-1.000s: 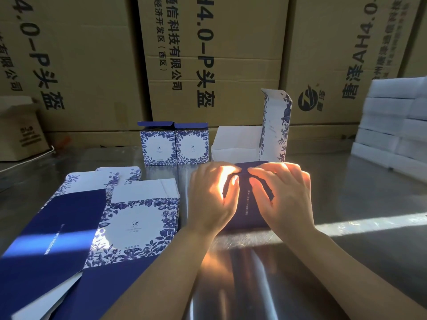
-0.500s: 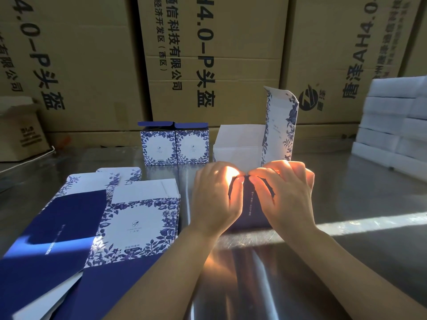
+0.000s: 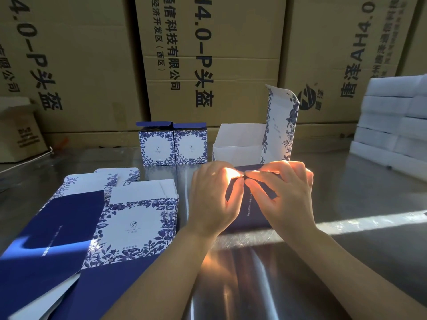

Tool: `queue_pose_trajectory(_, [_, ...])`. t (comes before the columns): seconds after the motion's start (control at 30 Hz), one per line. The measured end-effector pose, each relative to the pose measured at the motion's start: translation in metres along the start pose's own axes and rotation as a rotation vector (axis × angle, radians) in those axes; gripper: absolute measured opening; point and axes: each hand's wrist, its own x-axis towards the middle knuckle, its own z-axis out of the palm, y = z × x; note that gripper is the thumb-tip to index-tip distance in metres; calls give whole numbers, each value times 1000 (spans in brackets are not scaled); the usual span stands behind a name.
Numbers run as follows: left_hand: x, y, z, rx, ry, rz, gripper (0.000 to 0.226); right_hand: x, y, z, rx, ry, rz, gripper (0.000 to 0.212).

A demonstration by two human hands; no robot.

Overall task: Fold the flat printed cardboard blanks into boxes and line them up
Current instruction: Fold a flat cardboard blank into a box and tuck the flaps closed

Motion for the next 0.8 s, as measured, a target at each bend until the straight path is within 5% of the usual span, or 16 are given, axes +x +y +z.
queue_pose_trajectory(0.4, [0, 1, 1, 17, -10, 28, 17, 3, -3, -2, -10, 3, 13, 4])
queue_pose_trajectory(0.8, [2, 2, -1, 11, -12, -19, 20, 3, -2, -5, -98, -23, 80, 23])
